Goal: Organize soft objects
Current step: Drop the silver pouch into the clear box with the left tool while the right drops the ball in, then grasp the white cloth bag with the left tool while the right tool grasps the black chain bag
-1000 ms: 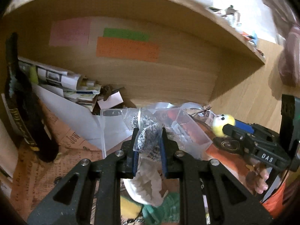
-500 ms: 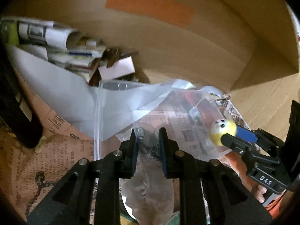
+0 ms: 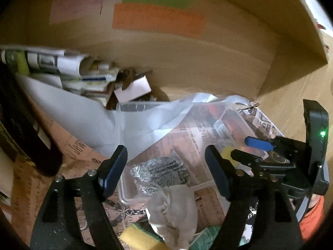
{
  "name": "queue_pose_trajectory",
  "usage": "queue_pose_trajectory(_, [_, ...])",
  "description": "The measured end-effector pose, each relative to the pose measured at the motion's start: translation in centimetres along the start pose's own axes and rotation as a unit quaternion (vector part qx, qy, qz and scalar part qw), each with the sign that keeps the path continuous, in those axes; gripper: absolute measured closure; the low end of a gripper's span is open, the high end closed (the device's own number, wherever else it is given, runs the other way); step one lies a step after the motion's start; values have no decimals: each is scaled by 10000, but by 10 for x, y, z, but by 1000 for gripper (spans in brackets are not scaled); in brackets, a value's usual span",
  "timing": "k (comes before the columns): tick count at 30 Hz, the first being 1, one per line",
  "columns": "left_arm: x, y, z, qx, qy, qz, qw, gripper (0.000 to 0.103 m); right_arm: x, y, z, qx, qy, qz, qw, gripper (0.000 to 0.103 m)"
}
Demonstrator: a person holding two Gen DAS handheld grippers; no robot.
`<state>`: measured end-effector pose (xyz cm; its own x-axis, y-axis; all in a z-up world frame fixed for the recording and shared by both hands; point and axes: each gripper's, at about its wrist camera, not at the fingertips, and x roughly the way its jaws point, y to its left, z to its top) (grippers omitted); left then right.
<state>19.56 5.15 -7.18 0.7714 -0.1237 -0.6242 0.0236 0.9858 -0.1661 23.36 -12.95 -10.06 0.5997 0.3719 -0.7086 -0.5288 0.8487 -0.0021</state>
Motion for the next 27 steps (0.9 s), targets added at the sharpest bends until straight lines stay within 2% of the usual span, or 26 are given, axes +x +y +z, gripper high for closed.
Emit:
queue_pose_trajectory(1, [-5, -1, 0, 37, -57, 10, 10000, 19, -2, 0, 1, -11, -52, -25, 10000, 51])
queue_pose_trajectory(5, [-30, -4, -1, 166, -393, 178, 9989, 8, -29, 3, 0, -96, -474, -238, 9985, 37])
queue_pose_trajectory(7, [-42, -6, -3, 254, -523, 238, 9980, 5, -48, 5, -2, -132, -730, -356, 9966, 23])
queue_pose_trajectory(9, [-51, -9, -7, 344, -606, 267, 9972, 2, -66, 8, -6, -157, -990, -476, 9938, 15])
queue_pose_trajectory(13, [-59, -13, -19, 521, -638, 372, 9959, 1, -87, 15, -16, -229, -1242, -518, 9906, 6])
queue_pose_trajectory(17, [-55, -13, -37, 556, -465, 429, 9964, 1, -94, 18, -31, -256, -1237, -556, 9904, 5])
queue_pose_trajectory(20, [-45, -12, -53, 529, -193, 336, 9978, 1, -92, 18, -45, -205, -1110, -559, 9920, 5])
queue_pose_trajectory(27, [-27, -7, -79, 499, 140, 365, 9980, 1, -65, 14, -78, 12, -425, -311, 9986, 5])
